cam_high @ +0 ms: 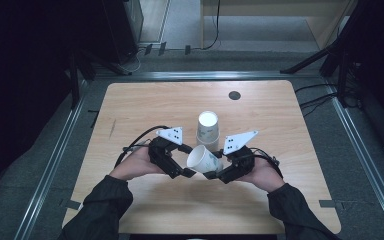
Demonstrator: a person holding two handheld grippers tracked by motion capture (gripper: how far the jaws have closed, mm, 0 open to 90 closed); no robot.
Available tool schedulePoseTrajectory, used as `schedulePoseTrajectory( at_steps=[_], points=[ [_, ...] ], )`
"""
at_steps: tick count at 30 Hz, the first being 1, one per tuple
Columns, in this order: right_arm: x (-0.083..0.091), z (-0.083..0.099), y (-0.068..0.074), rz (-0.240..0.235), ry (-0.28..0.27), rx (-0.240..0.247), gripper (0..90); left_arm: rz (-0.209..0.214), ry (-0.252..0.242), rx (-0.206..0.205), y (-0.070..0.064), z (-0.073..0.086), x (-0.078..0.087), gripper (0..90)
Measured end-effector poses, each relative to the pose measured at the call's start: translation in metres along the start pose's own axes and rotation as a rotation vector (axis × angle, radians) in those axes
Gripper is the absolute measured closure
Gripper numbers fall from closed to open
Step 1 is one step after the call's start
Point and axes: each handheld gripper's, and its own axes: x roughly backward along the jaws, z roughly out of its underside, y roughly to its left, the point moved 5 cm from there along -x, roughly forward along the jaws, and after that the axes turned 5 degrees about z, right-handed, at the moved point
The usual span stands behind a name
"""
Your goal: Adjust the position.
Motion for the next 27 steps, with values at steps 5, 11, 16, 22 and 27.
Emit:
schedulePoseTrajectory(
  at_steps=[5,11,16,22,27],
  points=[
    [-0.0028,-0.0018,0.0002,-0.016,-0.004,-0.001,33.1,0.007,-0.058,0.018,-0.0009,-0.0031,-0.0014,14.4],
    [-0.0064,-0.0059,0.0026,-0.047,-0.031,-0.015,33.0,0.028,-0.145,0.035,-0.0005,-0.0082,-0.0023,14.8],
    [-0.0071,-0.0072,0.0029,-0.059,-0.043,-0.023,33.1,0.018,-0.156,0.017,-0.0017,-0.0073,-0.0028,21.3],
    [-0.0077,-0.0067,0.0034,-0.056,-0.041,-0.022,33.5,0.006,-0.148,-0.003,-0.0033,-0.0075,-0.0022,24.5],
    [-0.0109,-0.0058,0.0012,-0.039,-0.011,-0.059,26.2,-0.017,-0.150,0.012,-0.0001,-0.0074,0.0026,24.7]
  ],
)
